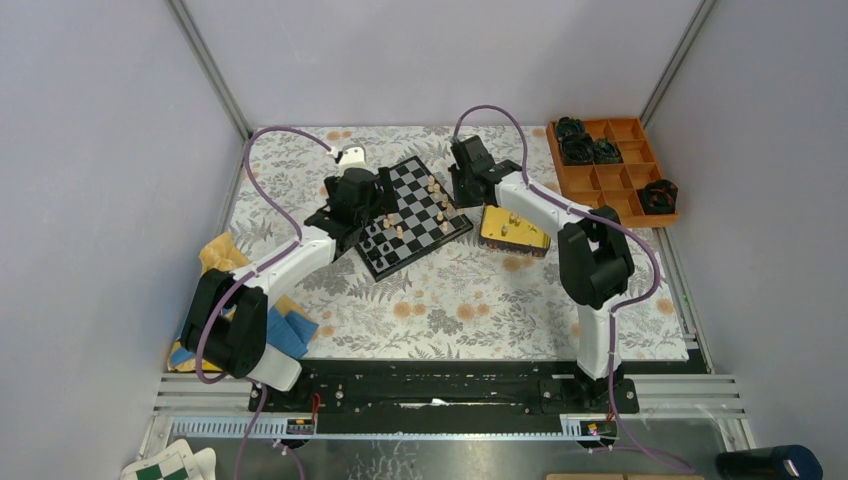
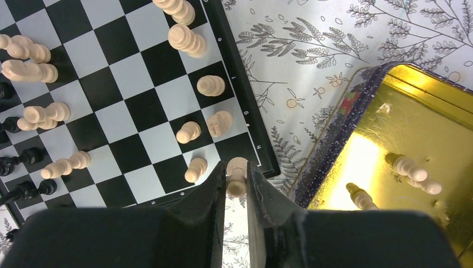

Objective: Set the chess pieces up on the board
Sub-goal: Place the chess piece on the chessboard.

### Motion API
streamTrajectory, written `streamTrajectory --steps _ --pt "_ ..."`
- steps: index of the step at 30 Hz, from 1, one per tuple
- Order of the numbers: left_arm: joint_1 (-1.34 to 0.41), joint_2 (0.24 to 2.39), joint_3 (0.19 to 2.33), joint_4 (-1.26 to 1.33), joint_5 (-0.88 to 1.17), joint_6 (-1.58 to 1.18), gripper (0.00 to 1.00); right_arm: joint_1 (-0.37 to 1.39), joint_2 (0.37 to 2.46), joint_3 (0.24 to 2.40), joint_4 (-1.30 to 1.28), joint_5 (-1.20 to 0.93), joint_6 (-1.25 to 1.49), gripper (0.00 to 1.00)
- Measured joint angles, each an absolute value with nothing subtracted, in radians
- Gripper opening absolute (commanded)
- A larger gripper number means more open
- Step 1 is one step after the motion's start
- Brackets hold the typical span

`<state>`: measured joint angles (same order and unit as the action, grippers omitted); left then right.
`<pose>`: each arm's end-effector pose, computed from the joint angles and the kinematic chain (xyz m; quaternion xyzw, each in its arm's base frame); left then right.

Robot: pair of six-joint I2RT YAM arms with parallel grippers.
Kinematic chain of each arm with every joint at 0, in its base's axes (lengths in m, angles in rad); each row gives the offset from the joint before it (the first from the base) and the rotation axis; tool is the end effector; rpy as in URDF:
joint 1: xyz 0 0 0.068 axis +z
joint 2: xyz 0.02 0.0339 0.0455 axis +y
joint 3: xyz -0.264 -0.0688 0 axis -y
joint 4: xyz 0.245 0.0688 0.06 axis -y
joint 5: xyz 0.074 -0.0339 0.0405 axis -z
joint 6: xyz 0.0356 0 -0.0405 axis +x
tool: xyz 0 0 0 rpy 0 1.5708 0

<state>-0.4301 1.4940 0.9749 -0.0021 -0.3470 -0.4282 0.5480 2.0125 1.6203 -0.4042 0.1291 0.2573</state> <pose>0.3099 -0.1289 0.2538 -0.0857 0.8525 -0.0695 0.5109 0.3939 0.2350 0.2358 -0.1097 0.9178 0.0927 0.3701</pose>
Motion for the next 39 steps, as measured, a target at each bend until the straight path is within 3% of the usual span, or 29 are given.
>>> streamTrajectory --steps 39 --pt "-0.43 1.493 0.968 -0.001 -0.347 -0.428 0.99 0.552 2.075 1.573 -0.324 0.101 0.243 0.0"
